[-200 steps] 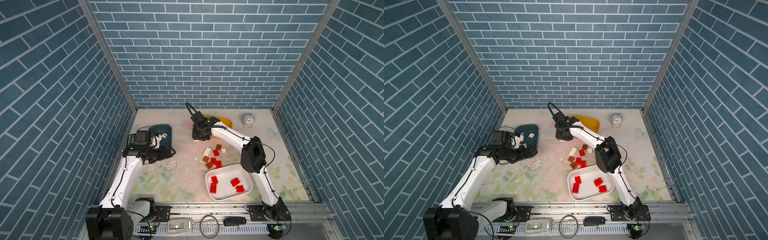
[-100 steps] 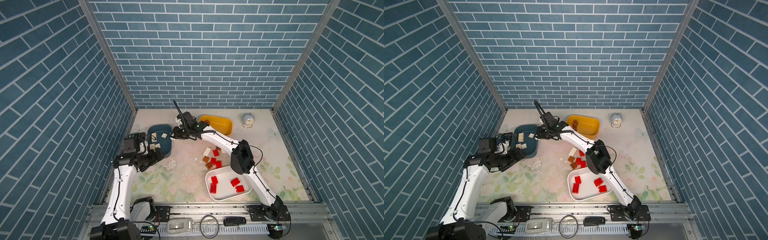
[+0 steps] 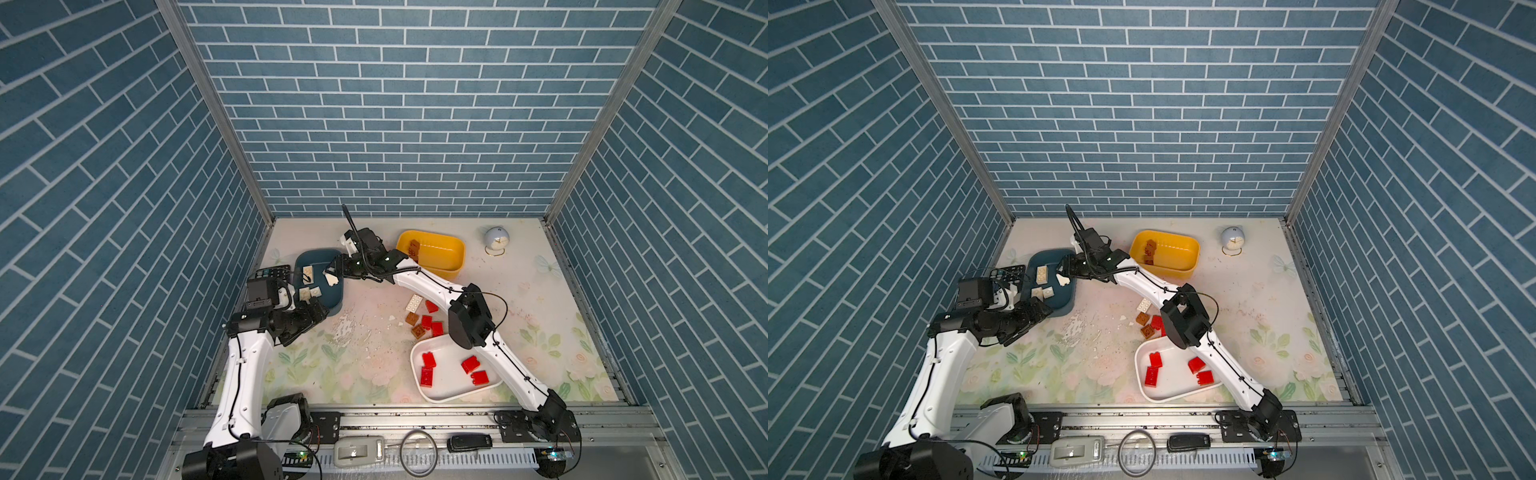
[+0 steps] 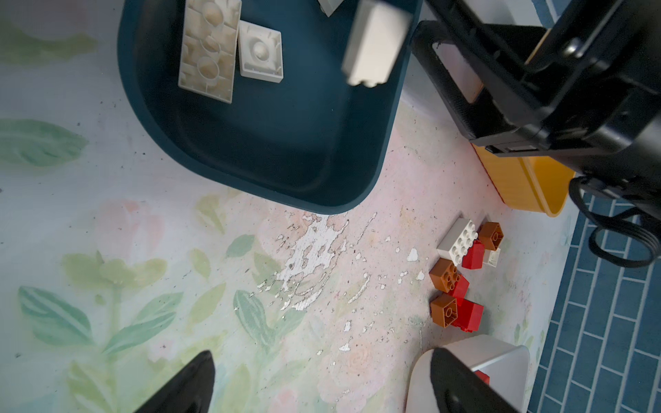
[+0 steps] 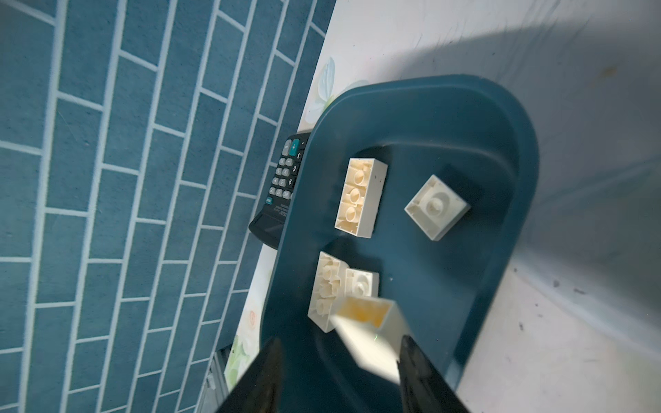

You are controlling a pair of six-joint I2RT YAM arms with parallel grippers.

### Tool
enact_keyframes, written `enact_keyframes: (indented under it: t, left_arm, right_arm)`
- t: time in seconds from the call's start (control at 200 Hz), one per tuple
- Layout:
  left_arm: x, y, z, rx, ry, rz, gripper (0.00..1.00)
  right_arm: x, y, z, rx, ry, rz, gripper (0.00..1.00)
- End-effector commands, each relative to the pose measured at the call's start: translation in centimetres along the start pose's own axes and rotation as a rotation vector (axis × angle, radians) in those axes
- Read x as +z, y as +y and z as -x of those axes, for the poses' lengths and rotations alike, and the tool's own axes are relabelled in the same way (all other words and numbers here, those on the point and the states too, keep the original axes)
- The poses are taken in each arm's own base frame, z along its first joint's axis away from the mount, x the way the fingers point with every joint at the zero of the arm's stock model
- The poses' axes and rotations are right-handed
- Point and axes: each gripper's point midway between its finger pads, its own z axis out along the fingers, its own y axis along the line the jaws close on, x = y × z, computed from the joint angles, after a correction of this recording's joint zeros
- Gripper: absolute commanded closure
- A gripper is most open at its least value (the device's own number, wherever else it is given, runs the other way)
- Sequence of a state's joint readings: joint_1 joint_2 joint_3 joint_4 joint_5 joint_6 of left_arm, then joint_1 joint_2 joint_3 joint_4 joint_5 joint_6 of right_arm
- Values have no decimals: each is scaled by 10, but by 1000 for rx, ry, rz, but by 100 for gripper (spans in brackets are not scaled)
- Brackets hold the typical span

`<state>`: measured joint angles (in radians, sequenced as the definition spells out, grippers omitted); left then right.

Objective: Sort the legos into containers by color
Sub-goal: Place the lego in the container, then pick up the lego from the center of the table.

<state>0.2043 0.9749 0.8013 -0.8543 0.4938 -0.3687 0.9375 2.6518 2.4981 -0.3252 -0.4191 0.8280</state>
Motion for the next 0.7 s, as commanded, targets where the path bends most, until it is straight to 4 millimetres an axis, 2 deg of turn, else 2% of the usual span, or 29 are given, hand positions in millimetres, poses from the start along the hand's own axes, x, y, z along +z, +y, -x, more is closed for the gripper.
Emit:
enact_keyframes:
  t: [0.0, 0.075, 0.195, 0.265, 0.365, 0.39, 0.475, 0.575, 0.695]
  left_arm:
    - [2, 1, -2, -5, 3, -14, 4]
    - [3, 0, -4, -6, 9, -18, 4]
    - [0, -3, -2, 2, 7, -27, 4]
    - [-1, -6, -1, 5, 5, -38, 4]
    - [1, -7, -2, -1, 14, -51, 4]
    - [1, -7, -3, 0, 15, -51, 5]
    - [3, -6, -4, -4, 22, -52, 4]
    - [3, -6, -4, -1, 25, -52, 5]
    - [3, -7, -2, 5, 28, -52, 4]
  right_arm:
    - [-13, 26, 7, -56, -7, 43, 33]
    - [-31, 28, 8, -80, 3, 7, 32]
    - [-66, 12, 0, -90, 35, -110, 33]
    - [-94, -6, -6, -68, 46, -221, 33]
    - [-134, -40, -29, 23, 88, -403, 33]
    - [-150, -39, -30, 47, 82, -423, 33]
    - [-184, -63, -51, 151, 113, -558, 32]
    - [-213, -82, -74, 264, 122, -659, 30]
    - [-240, -111, -87, 359, 83, -806, 30]
